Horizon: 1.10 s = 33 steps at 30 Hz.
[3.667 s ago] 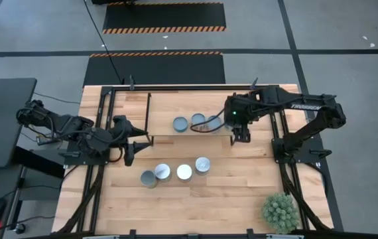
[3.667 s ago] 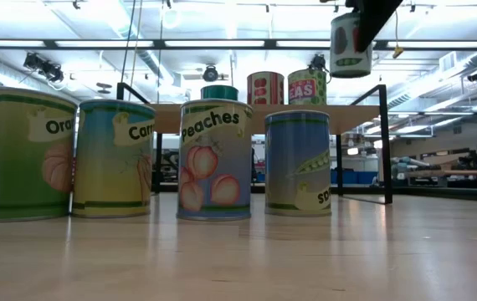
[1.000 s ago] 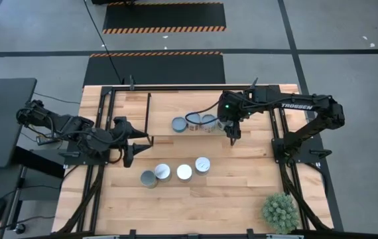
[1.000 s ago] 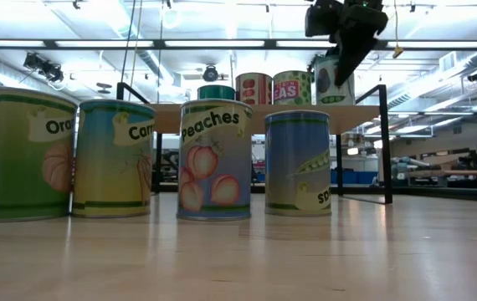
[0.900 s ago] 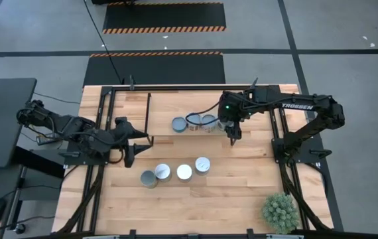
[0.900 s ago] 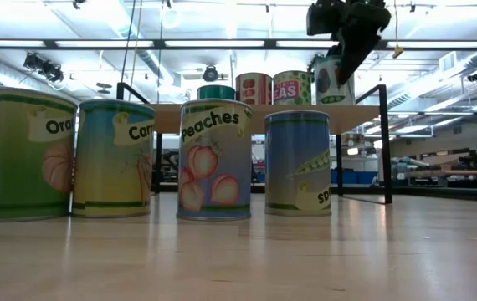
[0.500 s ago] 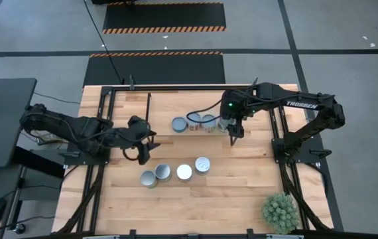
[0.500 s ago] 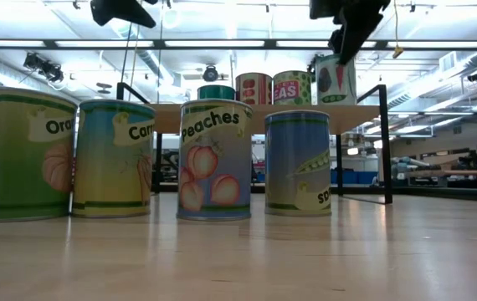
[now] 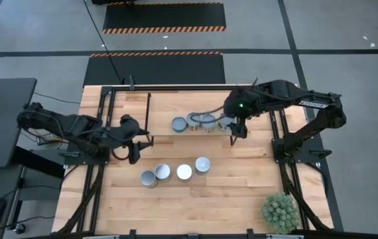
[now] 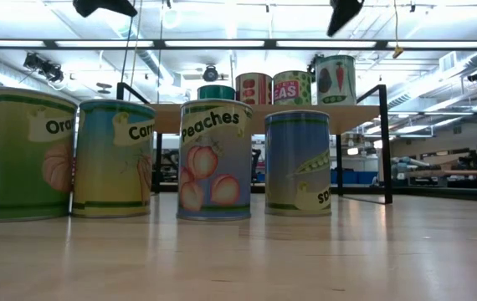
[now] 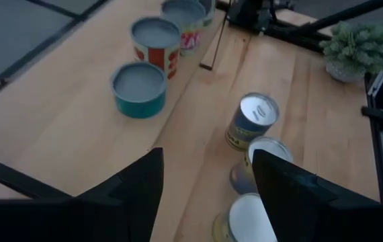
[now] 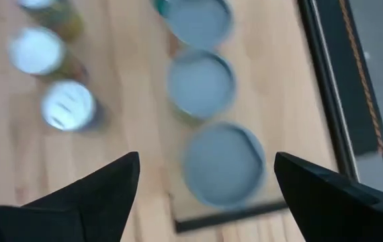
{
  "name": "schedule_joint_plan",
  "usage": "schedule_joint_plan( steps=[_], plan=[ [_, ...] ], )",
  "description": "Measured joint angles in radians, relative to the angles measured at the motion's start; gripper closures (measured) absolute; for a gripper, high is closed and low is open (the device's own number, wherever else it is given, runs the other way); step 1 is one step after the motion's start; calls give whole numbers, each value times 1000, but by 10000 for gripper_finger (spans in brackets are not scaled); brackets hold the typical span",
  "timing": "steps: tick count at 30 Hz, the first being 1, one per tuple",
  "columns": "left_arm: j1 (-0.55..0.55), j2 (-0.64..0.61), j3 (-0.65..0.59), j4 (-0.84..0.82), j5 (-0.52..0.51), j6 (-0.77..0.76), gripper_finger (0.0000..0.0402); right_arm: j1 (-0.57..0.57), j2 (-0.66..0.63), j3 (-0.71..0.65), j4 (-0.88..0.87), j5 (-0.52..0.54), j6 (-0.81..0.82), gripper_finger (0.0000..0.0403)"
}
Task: Pick and place cans onto a shelf
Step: Put the canned peas on the shelf
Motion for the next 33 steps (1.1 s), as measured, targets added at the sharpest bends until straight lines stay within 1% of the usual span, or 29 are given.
schedule_joint_plan(
  steps=[2,6,13,18,22,30,33],
  plan=[
    [-11,-14,0,0,-25,-3,169,41,1,-1,45,-2,0,52],
    [-24,-34,0,0,-32,-36,169,101,28,-1,156,-4,0,53],
    [-42,-47,0,3,-30,-67,169,170,143,-1,304,-14,18,53],
    [-41,-47,0,5,-30,-75,169,196,251,-1,355,-40,37,53],
    [-42,-54,0,22,-29,-74,169,212,331,-2,403,-102,22,53],
    [-42,-143,0,50,-48,-75,169,245,466,-2,400,-149,-51,53],
    [-42,-181,0,51,-49,-97,169,246,513,-2,390,-177,-81,53]
  ],
)
